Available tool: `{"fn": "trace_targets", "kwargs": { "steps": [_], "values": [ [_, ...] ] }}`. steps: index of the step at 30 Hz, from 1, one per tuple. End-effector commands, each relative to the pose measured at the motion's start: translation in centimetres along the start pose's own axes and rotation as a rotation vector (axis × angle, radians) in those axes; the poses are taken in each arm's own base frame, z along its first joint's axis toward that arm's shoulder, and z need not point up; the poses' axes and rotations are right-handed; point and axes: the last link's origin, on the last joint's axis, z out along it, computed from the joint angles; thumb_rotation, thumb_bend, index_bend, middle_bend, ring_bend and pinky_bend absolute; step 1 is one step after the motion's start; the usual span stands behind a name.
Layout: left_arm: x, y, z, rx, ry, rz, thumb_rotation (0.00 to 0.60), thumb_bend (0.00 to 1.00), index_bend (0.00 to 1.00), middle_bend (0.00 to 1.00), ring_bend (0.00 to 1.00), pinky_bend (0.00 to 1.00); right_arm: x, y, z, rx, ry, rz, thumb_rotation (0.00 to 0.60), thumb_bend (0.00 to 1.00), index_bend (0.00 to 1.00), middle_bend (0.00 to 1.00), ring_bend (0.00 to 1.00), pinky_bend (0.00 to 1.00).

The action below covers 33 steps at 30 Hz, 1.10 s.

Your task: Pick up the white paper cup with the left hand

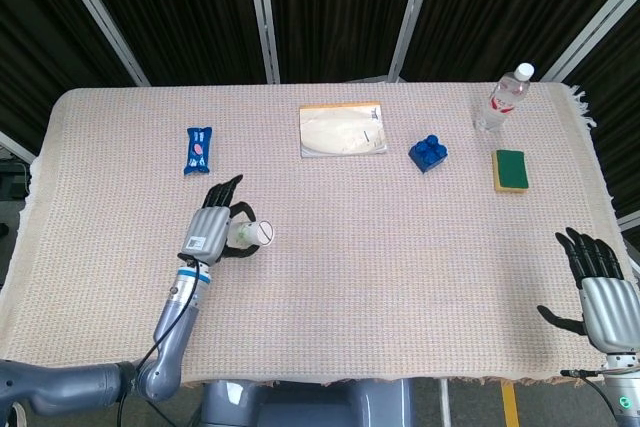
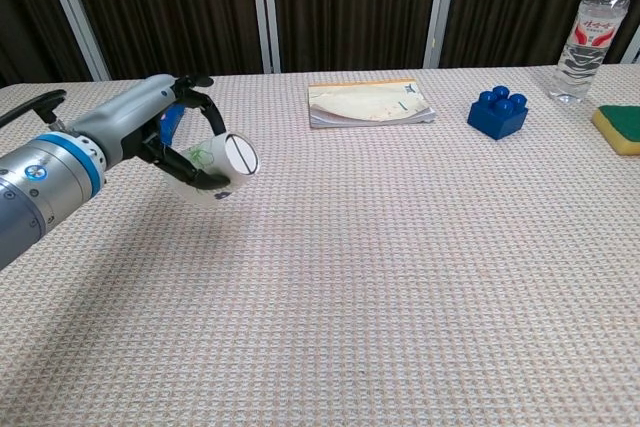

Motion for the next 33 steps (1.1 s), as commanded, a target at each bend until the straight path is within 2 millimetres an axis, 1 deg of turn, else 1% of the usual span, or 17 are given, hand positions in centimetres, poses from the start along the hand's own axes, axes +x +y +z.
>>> {"fn": "trace_targets", "kwargs": {
  "steps": [1,4,11,14,19,24,29,30,32,33],
  "values": [
    [-0.9,-0.5,0.3,-0.036,-0.024,-0.158,0.6,0.11,0.47,0.0,0.0,0.0,0.0,0.0,0.0,0.0,-0.001,0.0,0.6,0.0,0.0,0.0,0.0,0.0],
    [-1.4,-1.3,0.2,-0.036,-0.055,-0.178,0.6,0.11,0.46,0.0,0.0,0.0,0.0,0.0,0.0,0.001,-0.003,-0.001,0.6,0.0,0.0,0.0,0.0,0.0],
    [-2.1,-2.6,-0.1,-0.024,-0.078,-0.15,0.6,0.11,0.46,0.0,0.0,0.0,0.0,0.0,0.0,-0.002,-0.003,-0.002,0.6,0.0,0.0,0.0,0.0,0.0],
    [-1.9,-3.4,-0.6,-0.014,-0.096,-0.11,0.6,0.11,0.45,0.0,0.0,0.0,0.0,0.0,0.0,-0.002,-0.003,-0.003,0.6,0.0,0.0,0.0,0.0,0.0],
    [-1.9,-4.3,-1.1,0.011,-0.116,-0.094,0.6,0.11,0.42,0.0,0.0,0.0,-0.1,0.0,-0.1,-0.003,-0.003,-0.005,0.6,0.0,0.0,0.0,0.0,0.0],
    [-1.8,-5.4,-1.8,0.03,-0.127,-0.097,0.6,0.11,0.42,0.0,0.0,0.0,-0.1,-0.1,-0.1,0.001,-0.001,-0.005,0.6,0.0,0.0,0.0,0.0,0.0],
    [-1.3,-6.5,-2.5,0.038,-0.118,-0.109,0.6,0.11,0.41,0.0,0.0,0.0,-0.2,-0.2,-0.1,0.0,-0.003,-0.008,0.6,0.0,0.0,0.0,0.0,0.0],
    [-1.1,-6.8,-2.6,0.04,-0.114,-0.111,0.6,0.11,0.39,0.0,0.0,0.0,-0.2,-0.2,0.0,0.0,-0.003,-0.009,0.6,0.0,0.0,0.0,0.0,0.0],
    [-0.8,-7.3,-2.8,0.044,-0.108,-0.115,0.6,0.11,0.28,0.0,0.0,0.0,-0.2,-0.2,-0.1,0.001,-0.005,-0.011,0.6,0.0,0.0,0.0,0.0,0.0],
    [-0.6,-7.5,-3.0,0.041,-0.104,-0.119,0.6,0.11,0.18,0.0,0.0,0.0,-0.3,-0.3,-0.1,0.001,-0.007,-0.012,0.6,0.0,0.0,0.0,0.0,0.0]
  ]
}}
